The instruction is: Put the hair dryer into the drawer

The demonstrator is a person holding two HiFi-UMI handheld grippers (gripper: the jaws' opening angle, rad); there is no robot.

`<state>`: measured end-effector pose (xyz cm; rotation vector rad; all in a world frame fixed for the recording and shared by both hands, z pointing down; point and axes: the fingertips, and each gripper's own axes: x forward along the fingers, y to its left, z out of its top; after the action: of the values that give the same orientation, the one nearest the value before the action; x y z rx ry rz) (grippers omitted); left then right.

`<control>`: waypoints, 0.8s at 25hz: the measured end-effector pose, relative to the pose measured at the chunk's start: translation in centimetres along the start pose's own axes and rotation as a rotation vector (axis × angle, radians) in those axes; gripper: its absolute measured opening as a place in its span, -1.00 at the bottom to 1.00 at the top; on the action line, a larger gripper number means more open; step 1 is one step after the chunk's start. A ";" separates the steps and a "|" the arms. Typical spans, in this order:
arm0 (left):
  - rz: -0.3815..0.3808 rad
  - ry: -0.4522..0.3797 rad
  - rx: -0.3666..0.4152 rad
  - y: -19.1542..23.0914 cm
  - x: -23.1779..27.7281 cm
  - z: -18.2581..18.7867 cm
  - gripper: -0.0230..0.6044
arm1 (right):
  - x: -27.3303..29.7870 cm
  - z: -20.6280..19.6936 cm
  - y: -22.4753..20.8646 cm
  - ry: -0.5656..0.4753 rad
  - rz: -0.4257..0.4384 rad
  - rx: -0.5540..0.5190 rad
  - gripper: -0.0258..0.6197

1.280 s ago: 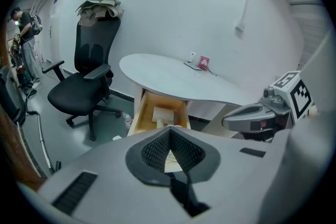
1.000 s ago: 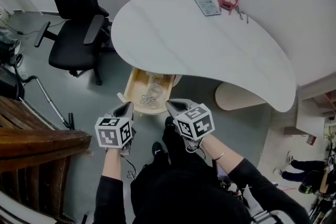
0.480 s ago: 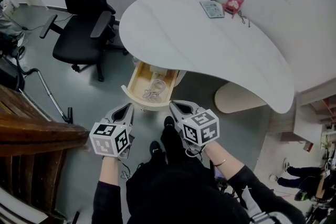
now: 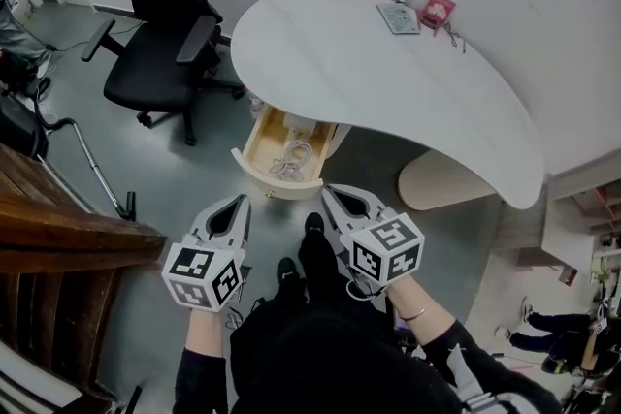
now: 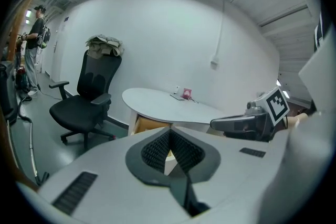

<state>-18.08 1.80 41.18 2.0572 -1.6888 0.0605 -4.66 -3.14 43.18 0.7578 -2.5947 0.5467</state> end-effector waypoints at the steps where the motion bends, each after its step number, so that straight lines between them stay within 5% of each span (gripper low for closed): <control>1: -0.004 -0.012 0.003 -0.2 -0.3 0.2 -0.90 | -0.3 0.2 0.2 -0.009 0.005 0.002 -0.91; 20: -0.020 -0.080 0.008 -1.7 -3.4 0.8 -0.90 | -3.3 0.4 3.4 -0.080 0.026 -0.052 -0.91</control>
<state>-17.48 4.87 38.83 2.1079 -1.7176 -0.0221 -4.17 0.76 40.49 0.7445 -2.6841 0.4636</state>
